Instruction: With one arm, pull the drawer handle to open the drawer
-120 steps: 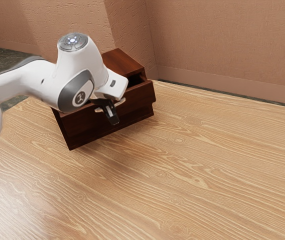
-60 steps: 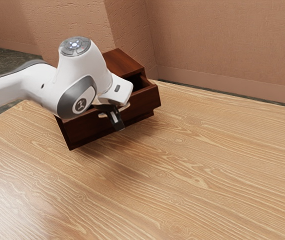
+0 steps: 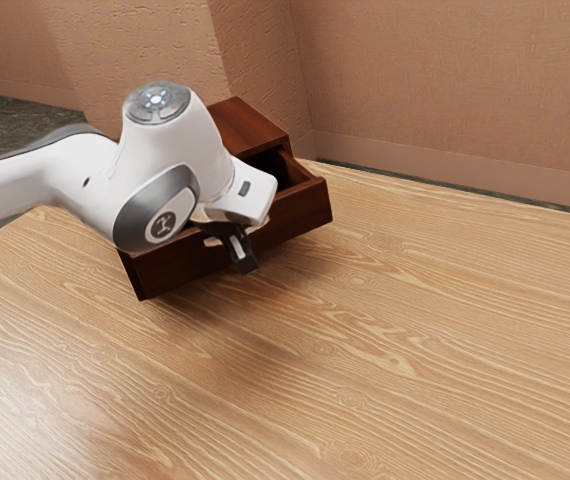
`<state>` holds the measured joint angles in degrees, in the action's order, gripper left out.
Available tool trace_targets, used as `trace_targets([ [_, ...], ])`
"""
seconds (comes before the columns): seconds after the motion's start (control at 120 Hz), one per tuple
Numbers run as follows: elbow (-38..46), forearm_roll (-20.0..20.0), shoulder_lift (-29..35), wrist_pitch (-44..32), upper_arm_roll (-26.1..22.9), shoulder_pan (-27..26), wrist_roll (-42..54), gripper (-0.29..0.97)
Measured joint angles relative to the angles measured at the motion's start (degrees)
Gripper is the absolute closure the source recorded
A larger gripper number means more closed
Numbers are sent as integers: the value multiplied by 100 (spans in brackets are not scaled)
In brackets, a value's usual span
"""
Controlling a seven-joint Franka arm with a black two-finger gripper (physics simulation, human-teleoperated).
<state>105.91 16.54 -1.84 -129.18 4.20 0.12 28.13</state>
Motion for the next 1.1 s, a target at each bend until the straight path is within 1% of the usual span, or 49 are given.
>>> trace_targets([
  [0.067,72,66,54,1,-63,22,-54,30],
  [0.167,124,107,108,0,-30,-63,-133,33],
  [0.242,176,139,153,1,-110,-22,-188,33],
  [0.358,224,196,206,5,-148,-33,-276,37],
  [0.458,277,254,246,8,-228,-3,-354,34],
  [0.633,298,319,270,13,-277,13,-474,35],
  [0.725,301,328,312,21,-277,7,-521,38],
  [0.85,296,411,490,53,-291,-3,-579,35],
  [0.95,293,518,698,91,-423,34,-627,33],
  [1.0,284,560,815,150,-586,47,-653,27],
  [1.033,219,412,860,256,-681,7,-688,23],
  [1.1,-42,-166,899,633,-781,-69,-780,16],
])
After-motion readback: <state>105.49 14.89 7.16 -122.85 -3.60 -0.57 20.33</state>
